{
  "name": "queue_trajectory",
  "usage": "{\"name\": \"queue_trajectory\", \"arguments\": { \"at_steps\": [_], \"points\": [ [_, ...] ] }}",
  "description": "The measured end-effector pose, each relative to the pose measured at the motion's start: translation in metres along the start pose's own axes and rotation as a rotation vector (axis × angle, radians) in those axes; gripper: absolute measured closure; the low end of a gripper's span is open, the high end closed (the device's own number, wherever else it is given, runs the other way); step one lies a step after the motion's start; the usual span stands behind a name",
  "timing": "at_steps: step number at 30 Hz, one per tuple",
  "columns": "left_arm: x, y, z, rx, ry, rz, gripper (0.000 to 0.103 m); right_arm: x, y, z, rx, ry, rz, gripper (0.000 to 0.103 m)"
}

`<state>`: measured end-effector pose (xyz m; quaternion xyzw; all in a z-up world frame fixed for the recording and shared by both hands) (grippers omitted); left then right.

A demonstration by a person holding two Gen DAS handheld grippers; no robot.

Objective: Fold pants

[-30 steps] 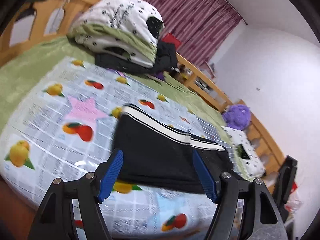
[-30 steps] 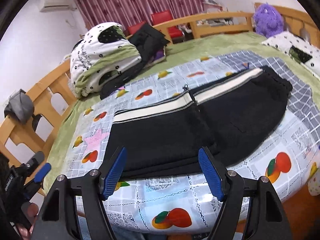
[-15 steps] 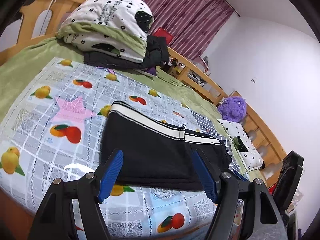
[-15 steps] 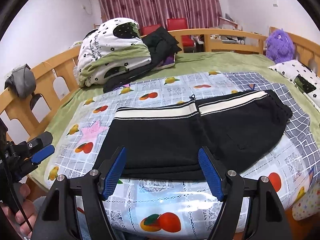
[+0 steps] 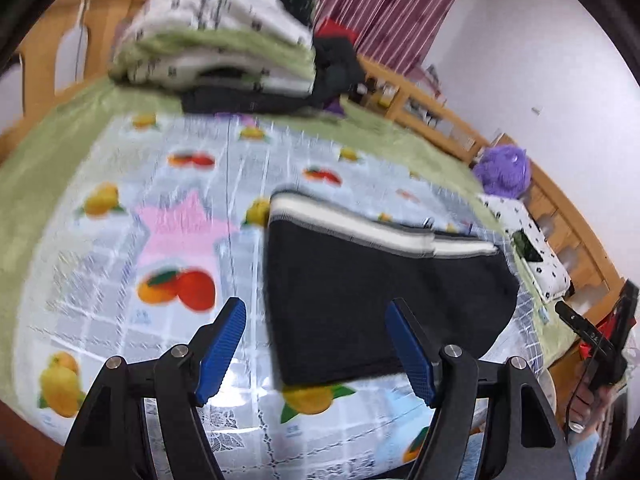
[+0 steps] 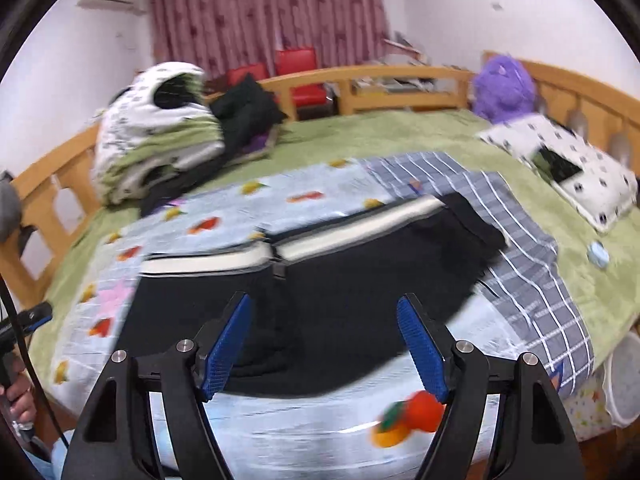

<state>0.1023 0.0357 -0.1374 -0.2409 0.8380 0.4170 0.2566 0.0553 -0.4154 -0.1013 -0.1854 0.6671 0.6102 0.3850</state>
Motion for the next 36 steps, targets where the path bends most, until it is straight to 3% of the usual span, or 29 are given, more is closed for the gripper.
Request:
{"name": "queue_trajectory", "arguments": {
  "at_steps": [5,8,11,15,17,18,19,20,21,22,24,26,29,32,36],
  "points": [
    [0.022,-0.051,0.033,0.076,0.084,0.072,0.032,0.041,-0.071,-0.050,0.007,-0.120,0.125,0.029],
    [0.026,-0.080,0.046,0.109,0.144,0.109,0.033,0.054,-0.100,-0.066,-0.039,-0.216,0.175,0.031],
    [0.025,-0.108,0.049,0.171,0.190,0.149,0.034,0.059,-0.128,-0.069,-0.089,-0.273,0.221,0.031],
    [0.013,-0.131,0.040,0.207,0.175,0.167,0.034,0.056,-0.158,-0.061,-0.103,-0.287,0.230,0.034],
    [0.008,-0.140,0.039,0.216,0.185,0.173,0.036,0.050,-0.171,-0.050,-0.123,-0.275,0.236,0.041],
    [0.005,-0.144,0.039,0.219,0.194,0.176,0.042,0.047,-0.177,-0.045,-0.115,-0.267,0.242,0.043],
    [0.003,-0.148,0.040,0.215,0.202,0.180,0.046,0.043,-0.183,-0.041,-0.096,-0.260,0.245,0.052],
    [0.000,-0.152,0.041,0.211,0.212,0.192,0.057,0.040,-0.188,-0.038,-0.059,-0.250,0.252,0.071],
    [-0.003,-0.156,0.044,0.213,0.237,0.194,0.073,0.038,-0.193,-0.037,-0.008,-0.247,0.259,0.078],
    [-0.007,-0.157,0.047,0.222,0.273,0.187,0.082,0.035,-0.194,-0.035,0.015,-0.256,0.252,0.085],
    [-0.017,-0.155,0.048,0.257,0.317,0.164,0.094,0.026,-0.188,-0.026,0.027,-0.266,0.223,0.091],
    [-0.036,-0.140,0.047,0.260,0.276,0.130,0.094,0.012,-0.174,-0.012,0.012,-0.265,0.192,0.093],
    [-0.073,-0.106,0.050,0.215,0.197,0.070,0.094,-0.006,-0.145,0.024,-0.124,-0.238,0.175,0.095],
    [-0.098,-0.071,0.071,0.110,0.129,0.022,0.093,0.005,-0.131,0.071,-0.238,-0.128,0.228,0.095],
    [-0.081,-0.067,0.111,-0.017,0.136,0.087,0.087,0.058,-0.148,0.102,-0.200,0.030,0.356,0.090]
  ]
}}
Point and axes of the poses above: each gripper's, at about its wrist camera, not at the fingertips, and y roughly against the way its jaws point, z to its left, x to its underside, the point moved 10 cm from there along -y, roughly the way its jaws point, and after that the axes turned 11 degrees about x, right-handed, at the moved point
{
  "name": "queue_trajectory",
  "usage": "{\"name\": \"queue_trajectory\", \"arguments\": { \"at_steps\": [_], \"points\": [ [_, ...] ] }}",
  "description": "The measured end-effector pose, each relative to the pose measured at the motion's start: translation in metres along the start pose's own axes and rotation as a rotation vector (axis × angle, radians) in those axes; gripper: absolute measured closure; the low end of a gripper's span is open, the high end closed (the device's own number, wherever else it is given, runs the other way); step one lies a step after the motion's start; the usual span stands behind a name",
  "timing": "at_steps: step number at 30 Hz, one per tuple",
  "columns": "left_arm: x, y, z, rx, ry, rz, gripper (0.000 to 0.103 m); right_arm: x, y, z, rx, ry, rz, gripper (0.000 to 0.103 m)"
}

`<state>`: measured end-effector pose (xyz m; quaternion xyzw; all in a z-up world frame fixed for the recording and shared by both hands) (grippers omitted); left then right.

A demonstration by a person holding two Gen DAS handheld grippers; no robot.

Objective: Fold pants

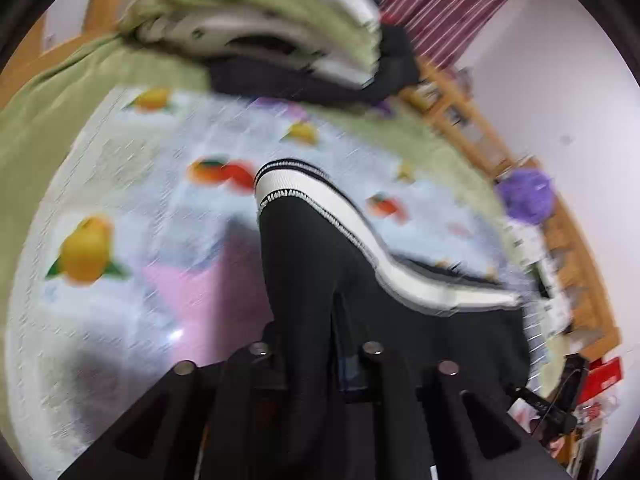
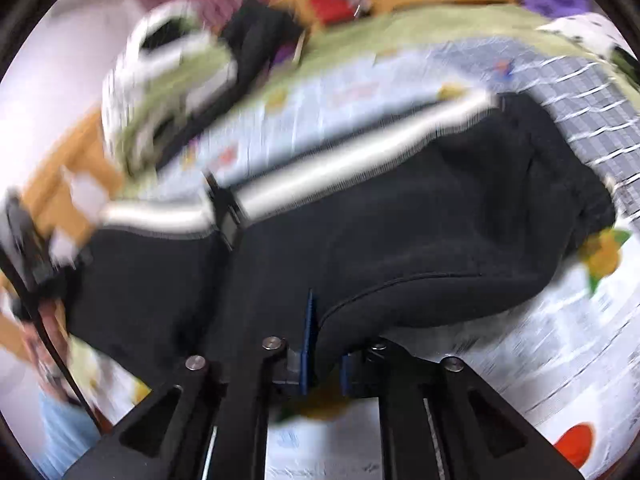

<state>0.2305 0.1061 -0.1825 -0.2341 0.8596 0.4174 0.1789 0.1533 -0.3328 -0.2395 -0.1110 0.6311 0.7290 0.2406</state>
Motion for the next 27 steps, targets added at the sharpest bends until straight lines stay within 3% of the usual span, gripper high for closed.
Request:
{"name": "queue_trajectory", "arguments": {
  "at_steps": [1,3,5,9,12,16,19,20,21,22,23,25,27],
  "points": [
    [0.010,-0.004,0.012,-0.029,0.019,0.025,0.083,0.009,-0.008,-0.002,0.018,0.002,0.022,0.086],
    [0.029,-0.007,0.032,-0.084,0.055,0.046,0.061,0.018,-0.014,-0.011,-0.008,-0.038,0.044,0.081],
    [0.042,0.000,0.039,-0.092,0.045,0.034,0.050,0.022,-0.003,-0.026,-0.029,-0.099,0.031,0.071],
    [0.075,0.022,0.036,0.033,0.090,0.014,0.033,0.016,0.021,-0.059,-0.005,-0.161,-0.067,0.053],
    [0.102,0.037,0.043,0.138,0.205,-0.028,0.032,0.000,0.016,-0.093,0.023,-0.287,-0.107,0.044],
    [0.110,0.039,0.047,0.179,0.256,-0.113,0.032,-0.019,-0.009,-0.116,-0.018,-0.445,-0.110,0.042],
    [0.101,0.026,0.042,0.147,0.259,-0.120,0.033,-0.038,-0.022,-0.105,-0.031,-0.441,-0.083,0.044],
    [0.098,0.023,0.041,0.139,0.258,-0.124,0.040,-0.045,-0.027,-0.100,-0.005,-0.425,-0.075,0.062],
    [0.092,0.020,0.040,0.120,0.251,-0.127,0.068,-0.050,-0.027,-0.099,0.047,-0.402,-0.084,0.076],
    [0.083,0.015,0.038,0.103,0.229,-0.120,0.077,-0.058,-0.026,-0.093,0.059,-0.367,-0.093,0.087],
    [0.078,0.016,0.038,0.109,0.218,-0.118,0.082,-0.073,-0.017,-0.087,0.044,-0.328,-0.131,0.089],
    [0.060,0.016,0.034,0.133,0.228,-0.140,0.082,-0.088,-0.001,-0.089,-0.020,-0.339,-0.189,0.089],
    [0.052,0.013,0.031,0.099,0.215,-0.141,0.082,-0.094,-0.002,-0.091,-0.038,-0.359,-0.187,0.089]
  ]
}}
Point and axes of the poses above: each gripper's, at about its wrist camera, not at the fingertips, and y roughly against the way its jaws point, z to its left, x to its underside, the point moved 10 cm from there along -y, roughly the way its jaws point, and after that the axes turned 11 degrees about x, right-handed, at the moved point
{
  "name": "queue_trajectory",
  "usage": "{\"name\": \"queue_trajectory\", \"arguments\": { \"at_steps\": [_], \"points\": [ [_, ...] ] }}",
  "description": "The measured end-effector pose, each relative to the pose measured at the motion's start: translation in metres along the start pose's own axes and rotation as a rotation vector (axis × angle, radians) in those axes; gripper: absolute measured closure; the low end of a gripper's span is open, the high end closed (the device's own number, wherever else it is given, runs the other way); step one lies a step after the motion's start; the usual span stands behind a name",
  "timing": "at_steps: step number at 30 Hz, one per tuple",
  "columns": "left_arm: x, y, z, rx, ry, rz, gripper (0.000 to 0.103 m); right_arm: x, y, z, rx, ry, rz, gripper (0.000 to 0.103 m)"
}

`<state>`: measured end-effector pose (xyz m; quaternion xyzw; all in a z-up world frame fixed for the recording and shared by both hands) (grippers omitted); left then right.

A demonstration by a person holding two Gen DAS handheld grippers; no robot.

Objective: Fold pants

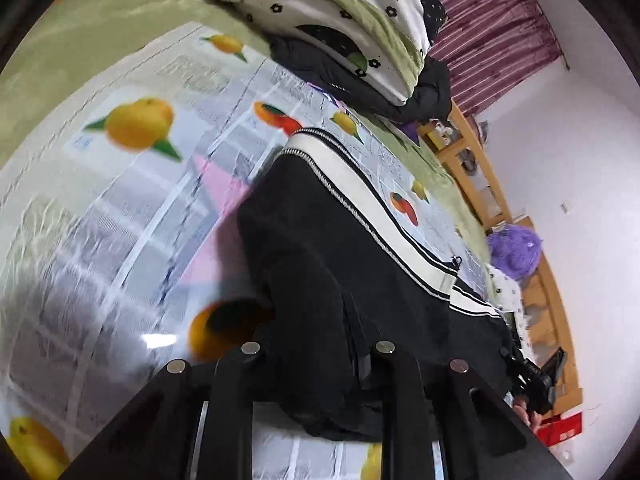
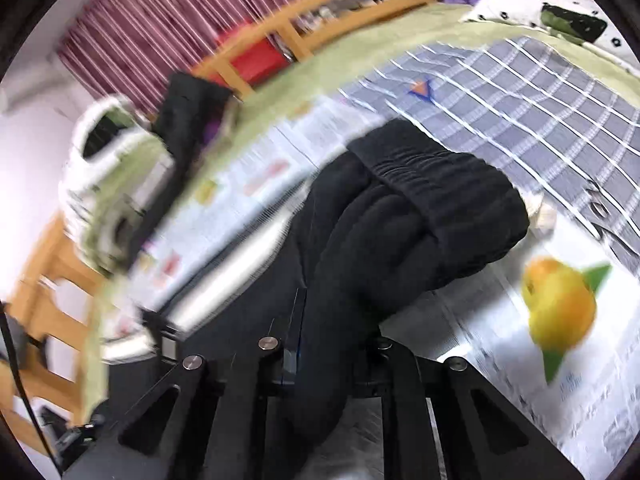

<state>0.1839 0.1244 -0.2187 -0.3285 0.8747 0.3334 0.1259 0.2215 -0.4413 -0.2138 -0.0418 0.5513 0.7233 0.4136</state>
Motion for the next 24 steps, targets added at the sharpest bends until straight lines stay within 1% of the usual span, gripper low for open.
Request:
{"name": "queue_trajectory", "arguments": {
  "at_steps": [1,2,3,4,5,6,7,8,9,11,13,14,15,16,17,18,20,22,23,24],
  "points": [
    [0.001,-0.001,0.000,-0.010,0.001,-0.002,0.082,0.004,-0.005,-0.006,0.030,0.009,0.018,0.088],
    [0.003,-0.001,0.002,-0.019,0.006,-0.007,0.081,0.013,-0.015,-0.012,0.076,0.031,0.054,0.085],
    [0.008,0.000,0.007,-0.034,0.015,-0.006,0.075,0.025,-0.023,-0.023,0.111,0.055,0.099,0.082],
    [0.016,0.002,0.016,-0.058,0.034,0.005,0.069,0.035,-0.028,-0.029,0.116,0.068,0.125,0.075],
    [0.024,0.004,0.023,-0.063,0.053,0.018,0.057,0.042,-0.023,-0.032,0.079,0.077,0.111,0.074],
    [0.030,0.008,0.026,-0.028,0.065,0.012,0.057,0.045,-0.016,-0.036,0.078,0.086,0.107,0.073],
    [0.035,0.014,0.028,0.002,0.073,-0.006,0.057,0.048,-0.009,-0.040,0.090,0.097,0.108,0.069],
    [0.039,0.020,0.029,0.017,0.084,-0.020,0.056,0.051,0.001,-0.044,0.109,0.109,0.101,0.063],
    [0.041,0.023,0.029,0.021,0.091,-0.030,0.053,0.052,0.008,-0.046,0.118,0.117,0.094,0.061],
    [0.039,0.020,0.028,0.009,0.101,-0.036,0.048,0.054,0.019,-0.048,0.137,0.137,0.091,0.061],
    [0.032,0.014,0.026,-0.035,0.109,-0.039,0.051,0.058,0.033,-0.046,0.157,0.164,0.099,0.061],
    [0.028,0.011,0.026,-0.072,0.107,-0.038,0.062,0.060,0.037,-0.039,0.168,0.178,0.102,0.061],
    [0.026,0.010,0.023,-0.106,0.093,-0.033,0.079,0.061,0.043,-0.030,0.169,0.190,0.099,0.061],
    [0.023,0.010,0.017,-0.116,0.068,-0.029,0.083,0.062,0.049,-0.025,0.162,0.199,0.093,0.061],
    [0.019,0.013,0.008,-0.128,0.034,-0.032,0.085,0.062,0.058,-0.013,0.151,0.216,0.082,0.061],
    [0.016,0.016,-0.001,-0.158,-0.003,-0.041,0.085,0.062,0.066,-0.004,0.144,0.228,0.071,0.061],
    [0.011,0.021,-0.022,-0.238,-0.079,-0.052,0.086,0.060,0.083,0.019,0.130,0.269,0.033,0.061],
    [0.006,0.024,-0.054,-0.302,-0.179,-0.069,0.086,0.056,0.095,0.037,0.129,0.301,0.009,0.061],
    [0.004,0.026,-0.069,-0.311,-0.214,-0.078,0.086,0.053,0.101,0.047,0.135,0.319,0.001,0.061],
    [0.002,0.027,-0.090,-0.304,-0.256,-0.090,0.086,0.050,0.107,0.057,0.134,0.333,-0.005,0.061]
  ]
}}
Point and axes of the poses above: each gripper's, at about its wrist camera, not at the fingertips, and y roughly against the way its jaws point, z to its left, x to its underside, the point moved 10 cm from there along -y, roughly the way its jaws point, and after that the axes turned 11 degrees about x, right-handed, at the moved point
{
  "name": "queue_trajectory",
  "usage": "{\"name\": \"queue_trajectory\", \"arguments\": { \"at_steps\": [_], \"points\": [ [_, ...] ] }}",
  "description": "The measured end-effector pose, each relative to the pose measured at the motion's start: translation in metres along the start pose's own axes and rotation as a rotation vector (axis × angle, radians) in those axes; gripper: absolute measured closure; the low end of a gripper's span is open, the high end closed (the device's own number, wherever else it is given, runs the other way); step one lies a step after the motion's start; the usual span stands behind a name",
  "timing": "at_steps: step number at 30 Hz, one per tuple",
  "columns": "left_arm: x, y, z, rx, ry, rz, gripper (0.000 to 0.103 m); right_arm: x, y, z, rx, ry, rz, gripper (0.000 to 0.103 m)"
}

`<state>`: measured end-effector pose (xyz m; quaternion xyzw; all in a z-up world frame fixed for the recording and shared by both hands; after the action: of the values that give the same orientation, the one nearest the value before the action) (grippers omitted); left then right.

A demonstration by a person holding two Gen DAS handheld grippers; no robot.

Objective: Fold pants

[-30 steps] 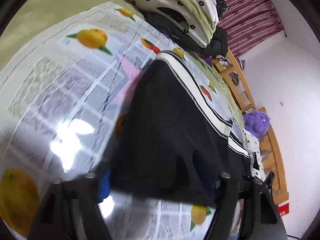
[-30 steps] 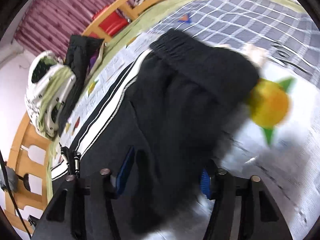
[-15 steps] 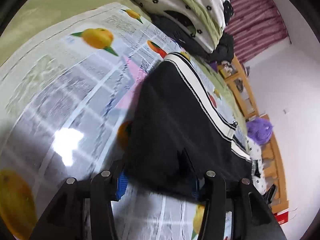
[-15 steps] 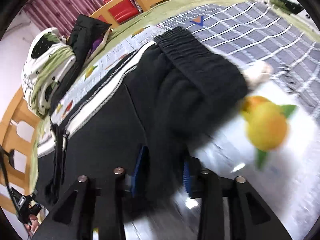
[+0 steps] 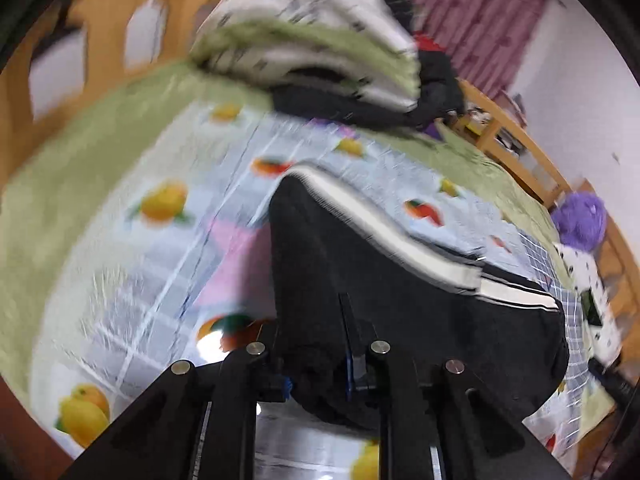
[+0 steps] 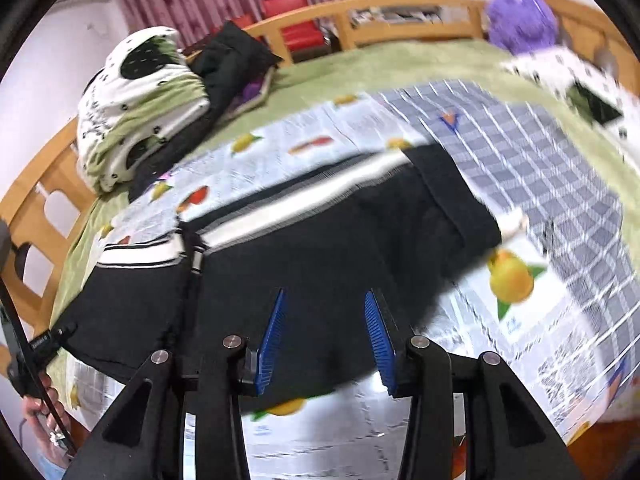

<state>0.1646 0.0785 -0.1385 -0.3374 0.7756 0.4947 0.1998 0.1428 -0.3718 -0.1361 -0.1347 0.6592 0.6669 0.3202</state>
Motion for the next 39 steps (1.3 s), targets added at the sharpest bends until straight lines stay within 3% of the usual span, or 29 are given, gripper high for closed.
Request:
{"name": "queue_trajectory", "arguments": {
  "at_steps": [3,7,11,13,15,19,24,28,31,34,39],
  "points": [
    [-0.018,0.013,-0.062,0.109,-0.093,-0.032,0.086,-0.014,0.018,0.013,-0.033,0.026,-0.007,0.061],
    [-0.019,0.006,-0.144,0.141,-0.242,-0.007,0.086,-0.016,0.028,0.007,-0.002,0.083,-0.039,0.054],
    [0.015,-0.027,-0.226,0.225,-0.353,0.097,0.087,-0.006,0.017,-0.024,-0.013,0.063,-0.121,0.054],
    [0.036,-0.037,-0.245,0.272,-0.393,0.136,0.087,0.008,0.000,-0.043,-0.027,0.052,-0.096,0.054],
    [0.058,-0.046,-0.257,0.364,-0.400,0.193,0.086,0.019,-0.019,-0.062,0.001,0.030,-0.041,0.054],
    [0.076,-0.048,-0.249,0.442,-0.356,0.289,0.081,0.023,-0.039,-0.072,-0.068,-0.052,0.033,0.054],
    [0.069,-0.026,-0.230,0.540,-0.273,0.274,0.038,0.019,-0.053,-0.060,-0.087,-0.089,0.058,0.054],
    [0.065,-0.022,-0.214,0.466,-0.326,0.230,0.037,0.011,-0.056,-0.031,-0.173,-0.105,0.072,0.054],
    [0.057,-0.027,-0.193,0.392,-0.307,0.221,0.037,0.009,-0.062,-0.002,-0.191,-0.070,0.073,0.049],
    [0.047,-0.032,-0.164,0.349,-0.241,0.223,0.037,0.013,-0.077,0.023,-0.193,-0.027,0.104,0.049],
    [0.025,-0.028,-0.125,0.336,-0.119,0.186,0.037,0.031,-0.124,0.054,-0.235,-0.042,0.259,0.049]
  ]
}}
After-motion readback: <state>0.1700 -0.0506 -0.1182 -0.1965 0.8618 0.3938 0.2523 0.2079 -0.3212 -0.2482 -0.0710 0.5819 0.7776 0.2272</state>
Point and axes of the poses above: each gripper's, at about its wrist camera, not at the fingertips, and y roughly against the way its jaws point, z to its left, x to its underside, the point moved 10 cm from there along -y, roughly the way its jaws point, and after that the axes turned 11 degrees about x, right-handed, at the moved point
